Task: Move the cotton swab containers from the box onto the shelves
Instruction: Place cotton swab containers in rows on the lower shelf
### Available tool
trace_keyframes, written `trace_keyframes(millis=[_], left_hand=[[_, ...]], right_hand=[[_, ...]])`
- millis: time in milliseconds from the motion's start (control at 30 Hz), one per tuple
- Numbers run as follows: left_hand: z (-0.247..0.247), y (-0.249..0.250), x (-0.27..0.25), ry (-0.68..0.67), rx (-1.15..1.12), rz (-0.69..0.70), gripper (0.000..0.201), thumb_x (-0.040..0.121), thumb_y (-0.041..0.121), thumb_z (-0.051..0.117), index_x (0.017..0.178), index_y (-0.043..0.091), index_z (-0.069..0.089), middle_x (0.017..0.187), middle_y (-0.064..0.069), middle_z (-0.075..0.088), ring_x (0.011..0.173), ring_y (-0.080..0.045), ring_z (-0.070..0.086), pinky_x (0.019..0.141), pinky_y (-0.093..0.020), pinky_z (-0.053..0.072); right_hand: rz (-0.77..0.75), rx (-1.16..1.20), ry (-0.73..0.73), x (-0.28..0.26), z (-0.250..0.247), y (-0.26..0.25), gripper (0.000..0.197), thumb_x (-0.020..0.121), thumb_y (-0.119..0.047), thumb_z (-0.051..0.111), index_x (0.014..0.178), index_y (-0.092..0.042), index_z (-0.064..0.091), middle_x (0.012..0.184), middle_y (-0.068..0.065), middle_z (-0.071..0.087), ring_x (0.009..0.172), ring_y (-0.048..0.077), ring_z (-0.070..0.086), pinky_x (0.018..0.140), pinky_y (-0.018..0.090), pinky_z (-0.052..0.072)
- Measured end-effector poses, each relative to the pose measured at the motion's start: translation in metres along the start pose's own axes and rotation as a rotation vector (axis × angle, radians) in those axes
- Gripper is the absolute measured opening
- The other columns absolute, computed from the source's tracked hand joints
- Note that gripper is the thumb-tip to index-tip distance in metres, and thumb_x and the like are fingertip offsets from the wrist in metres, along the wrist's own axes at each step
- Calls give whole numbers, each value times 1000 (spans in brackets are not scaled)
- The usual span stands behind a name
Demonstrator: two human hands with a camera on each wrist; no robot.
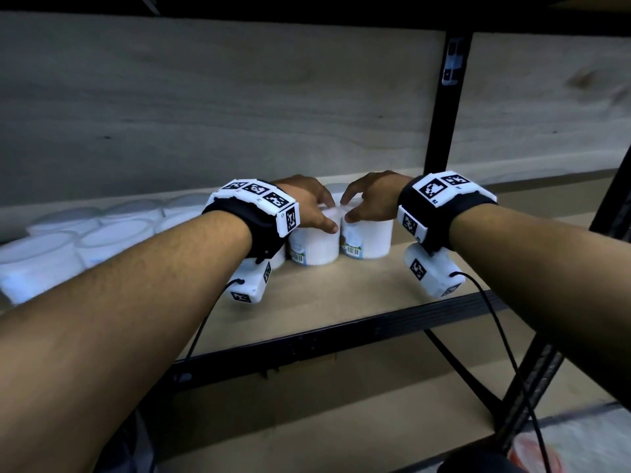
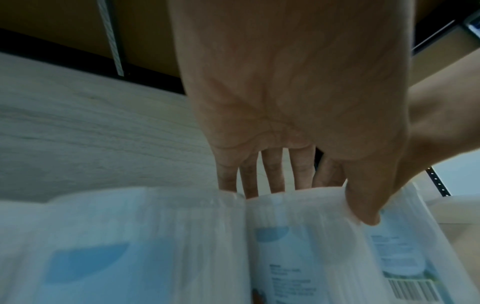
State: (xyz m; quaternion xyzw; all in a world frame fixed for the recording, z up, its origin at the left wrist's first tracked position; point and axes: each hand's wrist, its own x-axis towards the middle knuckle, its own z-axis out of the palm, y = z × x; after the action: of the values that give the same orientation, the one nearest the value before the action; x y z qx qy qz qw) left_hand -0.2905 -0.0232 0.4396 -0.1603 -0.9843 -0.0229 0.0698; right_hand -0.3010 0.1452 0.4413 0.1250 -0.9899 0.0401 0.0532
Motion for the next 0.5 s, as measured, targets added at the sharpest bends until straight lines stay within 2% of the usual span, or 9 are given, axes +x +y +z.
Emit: trace_keyframes(millis=[67, 200, 367, 500], left_hand=[[0, 1, -1, 4, -3, -8, 61, 78, 56, 70, 133, 34, 58, 140, 6, 52, 125, -17, 50, 97, -25, 39], [-1, 2, -3, 0, -13, -10, 61, 79, 55, 70, 134, 33, 58, 141, 7, 52, 126, -15, 50, 91, -22, 35], [-2, 5, -6, 3, -8, -4, 60, 80, 54, 69, 134, 31, 60, 141, 7, 54, 126, -16, 50, 99, -25, 38], [-5, 8, -9, -3, 11, 6, 59, 81, 54, 68, 134, 29, 60, 140, 6, 55, 126, -16, 51, 99, -25, 39]], right_hand=[[14, 30, -9, -1, -2, 0, 41, 84, -45, 66, 125, -38, 61, 133, -6, 54, 117, 17, 52, 81, 23, 39], [25, 43, -14, -4, -5, -3, 43, 84, -39, 68, 126, -34, 63, 133, -6, 55, 118, 17, 53, 81, 22, 39], [21, 49, -15, -10, -7, -3, 45, 84, -38, 67, 128, -35, 62, 135, -7, 55, 121, 19, 53, 85, 23, 42], [19, 46, -16, -16, -8, -4, 46, 83, -38, 67, 129, -35, 62, 133, -7, 55, 118, 19, 54, 86, 24, 44]])
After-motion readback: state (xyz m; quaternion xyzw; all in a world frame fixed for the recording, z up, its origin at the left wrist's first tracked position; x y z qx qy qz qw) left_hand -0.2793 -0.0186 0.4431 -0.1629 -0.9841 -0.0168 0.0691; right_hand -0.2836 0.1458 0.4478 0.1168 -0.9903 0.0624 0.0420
